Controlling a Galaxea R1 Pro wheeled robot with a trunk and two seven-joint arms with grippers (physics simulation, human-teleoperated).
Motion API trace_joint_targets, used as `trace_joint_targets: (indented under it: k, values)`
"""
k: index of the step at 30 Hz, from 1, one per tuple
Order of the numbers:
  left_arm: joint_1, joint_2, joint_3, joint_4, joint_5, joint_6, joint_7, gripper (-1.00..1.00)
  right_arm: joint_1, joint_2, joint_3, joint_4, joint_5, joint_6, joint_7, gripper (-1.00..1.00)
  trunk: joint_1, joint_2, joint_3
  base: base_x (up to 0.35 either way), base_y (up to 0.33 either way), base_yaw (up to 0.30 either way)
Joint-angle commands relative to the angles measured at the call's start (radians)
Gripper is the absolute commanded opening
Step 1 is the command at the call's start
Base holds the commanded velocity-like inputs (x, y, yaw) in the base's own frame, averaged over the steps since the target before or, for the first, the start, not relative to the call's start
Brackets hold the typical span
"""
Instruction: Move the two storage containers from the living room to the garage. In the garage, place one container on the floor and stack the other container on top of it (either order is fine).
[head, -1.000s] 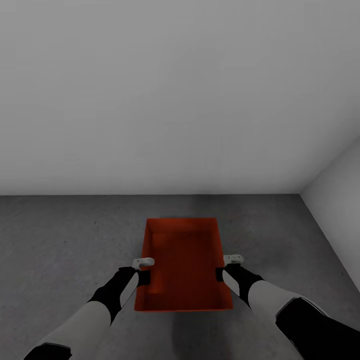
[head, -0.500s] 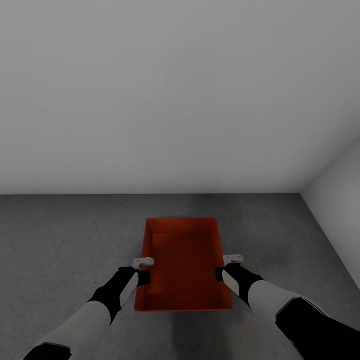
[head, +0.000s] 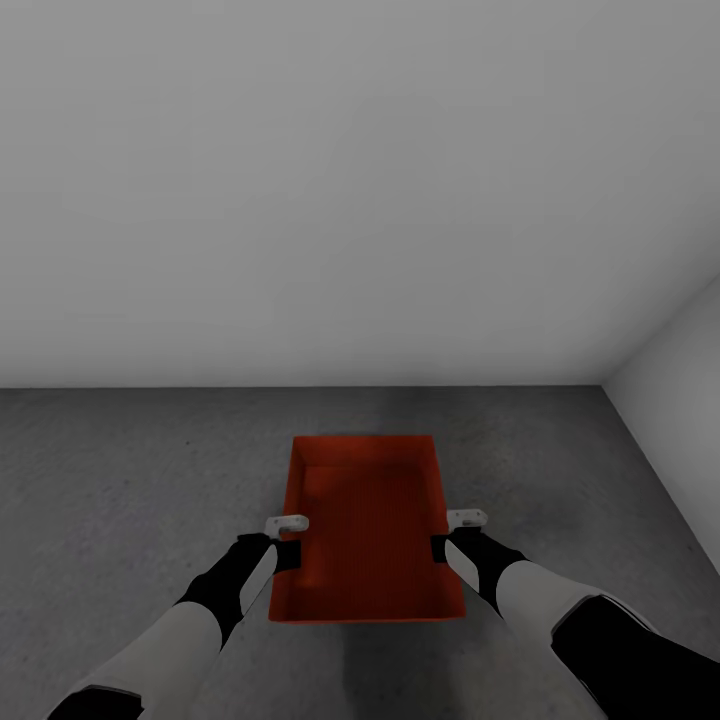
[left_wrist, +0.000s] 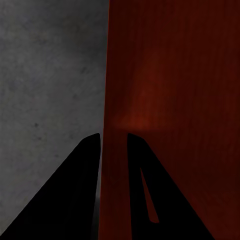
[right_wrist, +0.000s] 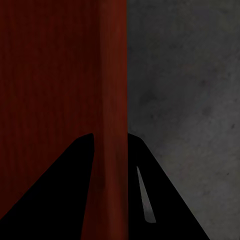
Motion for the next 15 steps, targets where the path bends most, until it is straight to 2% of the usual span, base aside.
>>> trace_joint_targets:
  k: [1, 15]
  values:
    - [0.000, 0.002, 0.018, 0.001, -0.011, 0.010, 0.055, -1.00, -0.001, -0.005, -0.025, -0.004, 0.030, 0.007, -0.012, -1.00, 0.000, 0.000, -0.001, 0.000, 0.000, 0.000]
    - [0.000, 0.002, 0.018, 0.001, -0.011, 0.010, 0.055, -1.00, -0.001, -0.007, -0.025, -0.004, 0.030, 0.006, -0.008, -1.00, 0.000, 0.000, -0.001, 0.000, 0.000, 0.000]
